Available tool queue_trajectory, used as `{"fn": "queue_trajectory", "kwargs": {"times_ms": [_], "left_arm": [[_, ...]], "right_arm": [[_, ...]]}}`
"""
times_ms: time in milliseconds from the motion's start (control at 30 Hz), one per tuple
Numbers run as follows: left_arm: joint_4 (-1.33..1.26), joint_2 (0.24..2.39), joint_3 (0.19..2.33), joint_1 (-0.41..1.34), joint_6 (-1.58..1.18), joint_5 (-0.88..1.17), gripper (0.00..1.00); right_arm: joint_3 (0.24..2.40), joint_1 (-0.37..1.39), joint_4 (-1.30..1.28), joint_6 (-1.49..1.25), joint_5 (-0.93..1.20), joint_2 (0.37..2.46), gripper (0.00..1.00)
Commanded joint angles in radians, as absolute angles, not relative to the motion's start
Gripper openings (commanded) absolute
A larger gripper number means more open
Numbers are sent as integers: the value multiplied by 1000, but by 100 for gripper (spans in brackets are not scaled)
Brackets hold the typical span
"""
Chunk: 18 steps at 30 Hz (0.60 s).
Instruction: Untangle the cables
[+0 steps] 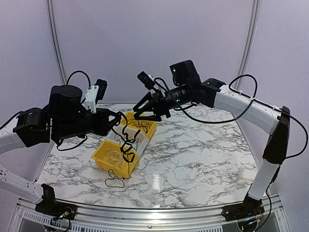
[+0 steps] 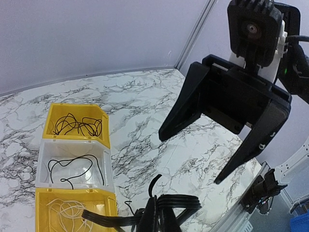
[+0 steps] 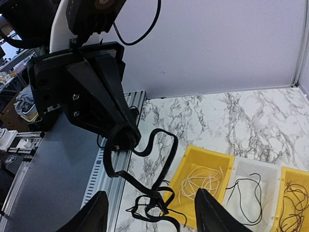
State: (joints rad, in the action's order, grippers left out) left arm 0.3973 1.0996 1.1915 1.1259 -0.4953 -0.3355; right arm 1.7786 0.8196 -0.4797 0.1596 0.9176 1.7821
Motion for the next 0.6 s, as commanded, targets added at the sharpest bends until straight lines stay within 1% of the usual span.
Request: {"fn": "queue_trajectory", "kwargs": {"times_ms": [0, 267, 400, 500, 533, 567], "left_arm": [[303, 1127, 1179, 1129, -525, -376, 0], [265, 1164, 1181, 1129, -544, -365, 0], [254, 1164, 1177, 1130, -554, -353, 0], [250, 1164, 1170, 1130, -554, -346, 0], [247, 1166, 1168, 1129, -552, -343, 0], [244, 1167, 1166, 1130, -552, -338, 0]], "right_arm": [[1769, 848, -464, 120, 980, 1782, 60], [1684, 889, -403, 84, 979, 1747, 57], [1640, 898, -353, 48, 970, 1731, 51], [1629, 911, -308, 21, 962, 1726, 49], [1629, 915, -290, 8, 960, 1726, 46], [1632, 919, -276, -15, 960, 1727, 42]]}}
